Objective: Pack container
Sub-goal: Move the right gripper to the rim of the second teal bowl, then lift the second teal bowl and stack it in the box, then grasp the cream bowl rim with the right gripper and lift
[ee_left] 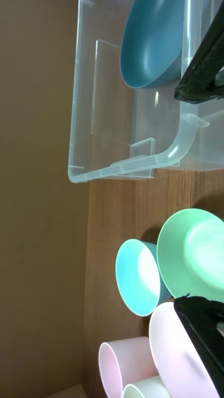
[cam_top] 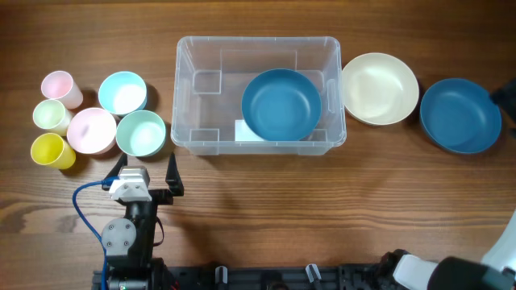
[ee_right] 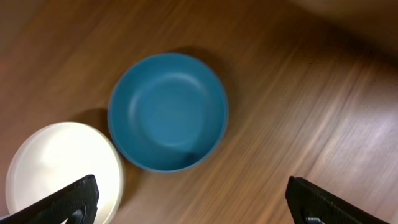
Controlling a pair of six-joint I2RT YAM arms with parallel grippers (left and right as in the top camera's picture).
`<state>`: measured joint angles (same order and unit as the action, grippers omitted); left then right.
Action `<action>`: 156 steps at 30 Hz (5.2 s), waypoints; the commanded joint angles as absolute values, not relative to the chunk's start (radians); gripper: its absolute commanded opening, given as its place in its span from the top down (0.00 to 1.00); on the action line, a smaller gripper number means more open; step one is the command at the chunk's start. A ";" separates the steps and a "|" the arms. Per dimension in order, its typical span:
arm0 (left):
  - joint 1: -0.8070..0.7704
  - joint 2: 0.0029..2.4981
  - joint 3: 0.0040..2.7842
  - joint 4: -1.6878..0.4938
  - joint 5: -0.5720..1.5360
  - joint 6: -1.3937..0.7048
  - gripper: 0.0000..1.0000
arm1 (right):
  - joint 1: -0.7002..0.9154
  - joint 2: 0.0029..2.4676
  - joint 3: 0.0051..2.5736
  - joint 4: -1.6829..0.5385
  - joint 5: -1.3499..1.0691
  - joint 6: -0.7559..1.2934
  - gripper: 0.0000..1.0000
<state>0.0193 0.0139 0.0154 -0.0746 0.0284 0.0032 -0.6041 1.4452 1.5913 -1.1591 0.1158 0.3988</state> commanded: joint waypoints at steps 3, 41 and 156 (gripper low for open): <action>0.014 0.009 0.006 -0.073 0.037 0.022 0.00 | -0.791 1.547 1.443 -1.084 -0.048 0.426 0.03; 0.014 0.009 0.006 -0.073 0.037 0.022 0.00 | -0.778 1.862 1.245 -0.760 -0.150 0.419 0.39; 0.014 0.010 0.006 -0.073 0.037 0.022 0.00 | -0.057 1.332 1.404 -0.862 0.318 0.422 0.48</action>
<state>0.0193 0.0139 0.0154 -0.0750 0.0284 0.0032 0.0566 1.3277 1.3922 -0.8291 0.3367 0.3611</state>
